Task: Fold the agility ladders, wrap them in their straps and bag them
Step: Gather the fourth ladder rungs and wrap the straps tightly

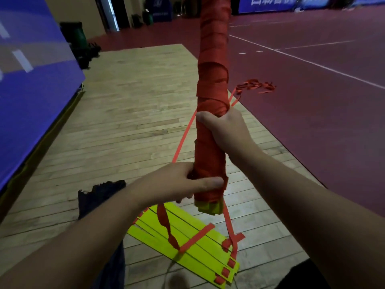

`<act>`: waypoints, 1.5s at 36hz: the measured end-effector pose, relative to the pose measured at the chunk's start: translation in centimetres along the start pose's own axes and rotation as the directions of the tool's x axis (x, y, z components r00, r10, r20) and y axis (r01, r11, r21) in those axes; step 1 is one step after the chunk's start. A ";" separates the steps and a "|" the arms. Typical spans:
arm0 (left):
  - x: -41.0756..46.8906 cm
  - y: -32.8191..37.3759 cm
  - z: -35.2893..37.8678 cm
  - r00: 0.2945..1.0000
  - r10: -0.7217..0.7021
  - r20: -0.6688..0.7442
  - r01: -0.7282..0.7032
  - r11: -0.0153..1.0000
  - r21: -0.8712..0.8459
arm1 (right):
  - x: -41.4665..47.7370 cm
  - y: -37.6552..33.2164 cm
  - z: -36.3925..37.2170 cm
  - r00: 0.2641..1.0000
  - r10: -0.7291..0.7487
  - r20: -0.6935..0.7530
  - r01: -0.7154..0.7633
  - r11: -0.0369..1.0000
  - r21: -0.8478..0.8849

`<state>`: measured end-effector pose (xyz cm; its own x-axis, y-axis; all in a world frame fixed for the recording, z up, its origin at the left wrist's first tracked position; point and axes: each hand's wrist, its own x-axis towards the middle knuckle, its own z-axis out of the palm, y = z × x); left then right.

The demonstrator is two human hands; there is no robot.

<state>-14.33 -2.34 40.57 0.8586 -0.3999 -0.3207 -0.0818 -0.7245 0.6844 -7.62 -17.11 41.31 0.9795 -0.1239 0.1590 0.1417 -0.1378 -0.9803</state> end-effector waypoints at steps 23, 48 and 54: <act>-1.1 1.9 -0.1 0.946 0.146 0.291 0.078 0.767 -0.637 | -2.6 -2.3 0.1 0.674 0.080 0.734 -0.670 0.485 0.562; -0.4 0.4 0.5 0.957 0.276 -0.095 -0.273 0.733 -0.623 | 0.0 -0.4 -1.8 0.957 0.134 0.258 -0.282 0.643 0.712; -0.9 0.4 1.5 0.868 0.488 0.093 -0.250 0.590 -0.768 | -1.5 -1.1 -1.1 0.735 -0.017 0.678 -0.622 0.382 0.683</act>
<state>-15.89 -3.05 40.15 0.6579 -0.7531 -0.0049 0.1262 0.1038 0.9866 -9.41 -17.80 42.29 0.8144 0.5779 0.0535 -0.4574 0.6959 -0.5536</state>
